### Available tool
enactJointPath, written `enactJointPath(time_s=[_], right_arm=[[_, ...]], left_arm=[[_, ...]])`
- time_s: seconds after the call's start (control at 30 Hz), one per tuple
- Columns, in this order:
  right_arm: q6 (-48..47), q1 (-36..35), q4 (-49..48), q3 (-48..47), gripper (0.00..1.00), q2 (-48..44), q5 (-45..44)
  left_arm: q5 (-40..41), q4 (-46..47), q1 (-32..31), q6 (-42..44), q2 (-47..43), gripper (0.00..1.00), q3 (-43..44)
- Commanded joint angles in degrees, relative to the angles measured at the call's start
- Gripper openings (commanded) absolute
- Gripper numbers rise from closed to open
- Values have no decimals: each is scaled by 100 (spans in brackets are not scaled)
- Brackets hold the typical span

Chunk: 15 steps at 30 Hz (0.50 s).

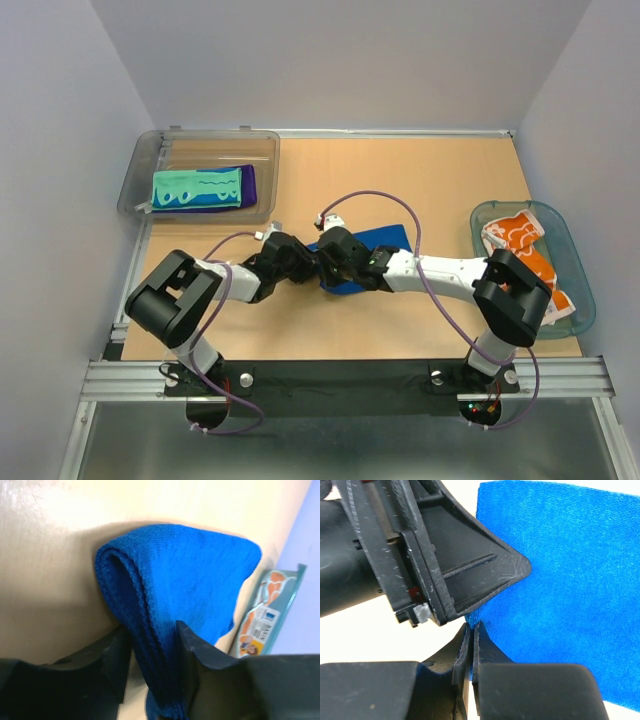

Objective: Fold and stack the towels
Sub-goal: Neatly place the folded towel into the bin

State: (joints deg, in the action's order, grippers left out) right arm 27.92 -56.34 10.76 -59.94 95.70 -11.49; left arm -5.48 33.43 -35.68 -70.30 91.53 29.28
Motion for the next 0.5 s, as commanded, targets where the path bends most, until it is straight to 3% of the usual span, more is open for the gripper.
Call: enactJointPath(time_s=[0.0, 0.1, 0.23, 0.33, 0.37, 0.4, 0.47], right_arm=[[73, -35, -434, 62, 1, -201, 111], [47, -35, -435, 62, 1, -218, 85], [47, -35, -435, 97, 1, -236, 33], [55, -35, -444, 106, 3, -201, 58], [47, -35, -435, 106, 7, -201, 85], [47, -35, -435, 114, 22, -236, 103], [47, -35, -435, 141, 41, -323, 68]], left_arm=[[90, -205, -35, 61, 93, 37, -19], [125, -214, -35, 61, 6, 18, -54], [275, -503, -44, 227, -328, 8, -28], [503, -1266, -35, 578, -600, 0, 279], [817, -1451, -35, 710, -697, 0, 376], [907, -1601, -44, 989, -741, 0, 473], [1126, -2014, -18, 1368, -820, 0, 815]])
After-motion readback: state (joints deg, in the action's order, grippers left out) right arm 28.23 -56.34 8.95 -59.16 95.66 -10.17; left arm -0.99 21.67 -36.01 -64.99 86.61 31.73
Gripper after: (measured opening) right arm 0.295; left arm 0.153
